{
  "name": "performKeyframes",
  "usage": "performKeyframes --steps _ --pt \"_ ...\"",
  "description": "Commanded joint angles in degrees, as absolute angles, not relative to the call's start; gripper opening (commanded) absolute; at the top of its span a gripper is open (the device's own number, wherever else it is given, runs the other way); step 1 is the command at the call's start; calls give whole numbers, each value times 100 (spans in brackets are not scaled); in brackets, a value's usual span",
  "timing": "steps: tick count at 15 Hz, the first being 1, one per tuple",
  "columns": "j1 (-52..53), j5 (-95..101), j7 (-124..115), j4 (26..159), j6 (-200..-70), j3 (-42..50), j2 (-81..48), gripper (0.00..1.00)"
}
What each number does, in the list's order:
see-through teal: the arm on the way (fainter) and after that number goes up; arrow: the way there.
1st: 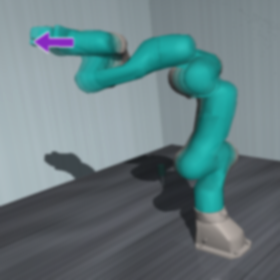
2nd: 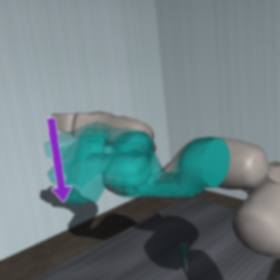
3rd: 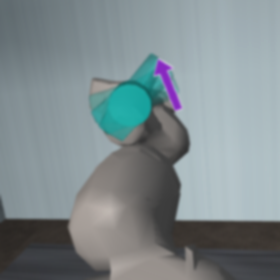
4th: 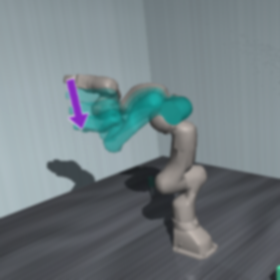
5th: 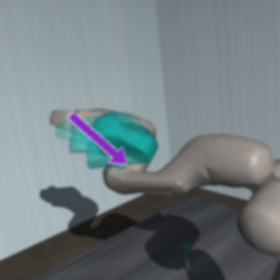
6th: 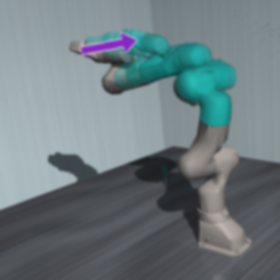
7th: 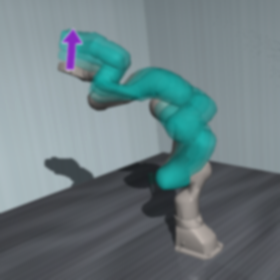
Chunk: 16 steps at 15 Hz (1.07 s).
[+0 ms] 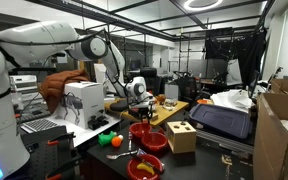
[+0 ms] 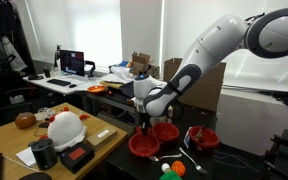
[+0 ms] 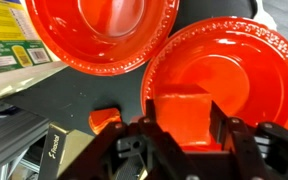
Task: Move the red block to the red bowl on the left.
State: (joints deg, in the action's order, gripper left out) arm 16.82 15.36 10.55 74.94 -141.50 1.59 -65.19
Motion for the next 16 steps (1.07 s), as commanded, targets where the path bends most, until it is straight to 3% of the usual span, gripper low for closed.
performKeyframes --steps 1,12,13,14,16 --pt "1667 1656 814 7534 -14230 199 -6559 27" --pt "1521 1440 790 7589 -13989 -75 -6463 27" --pt "1537 1424 715 7578 -13953 -48 -6466 32" --pt "1537 1416 704 7587 -13926 -42 -6454 76" --pt "1525 1385 632 7606 -13883 -30 -6441 79"
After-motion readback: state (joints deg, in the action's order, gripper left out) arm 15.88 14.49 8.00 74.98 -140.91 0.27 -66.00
